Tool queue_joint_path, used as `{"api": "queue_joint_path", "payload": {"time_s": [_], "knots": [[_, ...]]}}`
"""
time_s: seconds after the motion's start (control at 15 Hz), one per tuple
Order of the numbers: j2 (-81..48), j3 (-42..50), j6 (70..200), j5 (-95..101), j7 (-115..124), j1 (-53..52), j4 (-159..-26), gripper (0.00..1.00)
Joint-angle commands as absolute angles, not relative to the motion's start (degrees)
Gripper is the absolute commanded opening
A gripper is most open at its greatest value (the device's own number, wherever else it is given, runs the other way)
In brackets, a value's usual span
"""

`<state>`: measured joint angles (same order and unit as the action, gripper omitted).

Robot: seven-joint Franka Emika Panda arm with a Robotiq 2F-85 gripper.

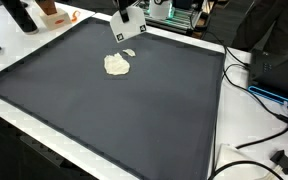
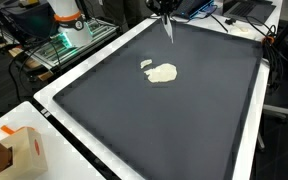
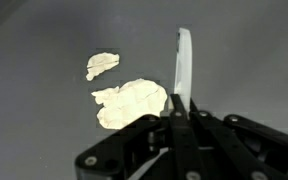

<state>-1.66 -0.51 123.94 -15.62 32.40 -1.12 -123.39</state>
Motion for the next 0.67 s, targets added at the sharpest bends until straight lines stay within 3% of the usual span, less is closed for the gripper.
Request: {"api": "queue_joint_path", "payload": {"time_s": [0.0, 0.6], "knots": [[-0.23, -0.96, 120.06, -11.69, 34.07, -1.54, -122.91, 0.01], [0.23, -2.19, 120.77, -13.82, 26.92, -2.11, -122.3, 0.04]]}}
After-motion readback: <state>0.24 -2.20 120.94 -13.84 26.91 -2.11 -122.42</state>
